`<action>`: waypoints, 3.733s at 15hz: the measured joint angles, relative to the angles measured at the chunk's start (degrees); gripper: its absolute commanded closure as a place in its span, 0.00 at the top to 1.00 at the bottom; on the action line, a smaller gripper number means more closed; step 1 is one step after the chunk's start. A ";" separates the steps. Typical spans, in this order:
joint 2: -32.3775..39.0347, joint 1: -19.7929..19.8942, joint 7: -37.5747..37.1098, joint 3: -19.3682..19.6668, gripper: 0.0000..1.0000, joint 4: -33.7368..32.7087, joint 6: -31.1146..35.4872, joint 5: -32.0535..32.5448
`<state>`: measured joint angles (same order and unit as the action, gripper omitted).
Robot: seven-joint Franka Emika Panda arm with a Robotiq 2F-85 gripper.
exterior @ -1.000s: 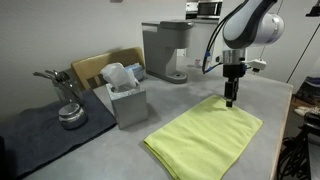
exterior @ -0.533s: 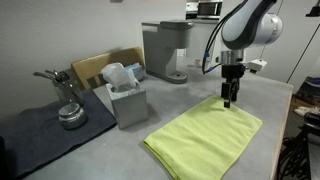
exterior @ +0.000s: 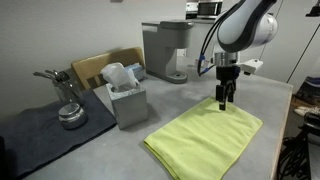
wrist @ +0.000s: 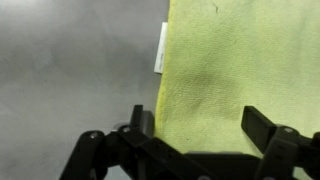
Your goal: Fold the yellow towel on the table
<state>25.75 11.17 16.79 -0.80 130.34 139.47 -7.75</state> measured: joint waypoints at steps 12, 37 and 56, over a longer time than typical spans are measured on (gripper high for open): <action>0.14 1.55 3.19 1.00 0.61 -0.10 0.09 -0.12; 0.06 2.53 6.30 -0.58 0.09 -0.96 0.01 -0.11; -6.87 1.83 9.70 -1.09 0.01 2.03 -0.31 -0.08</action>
<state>18.88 13.00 26.48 -1.89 132.38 139.16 -7.83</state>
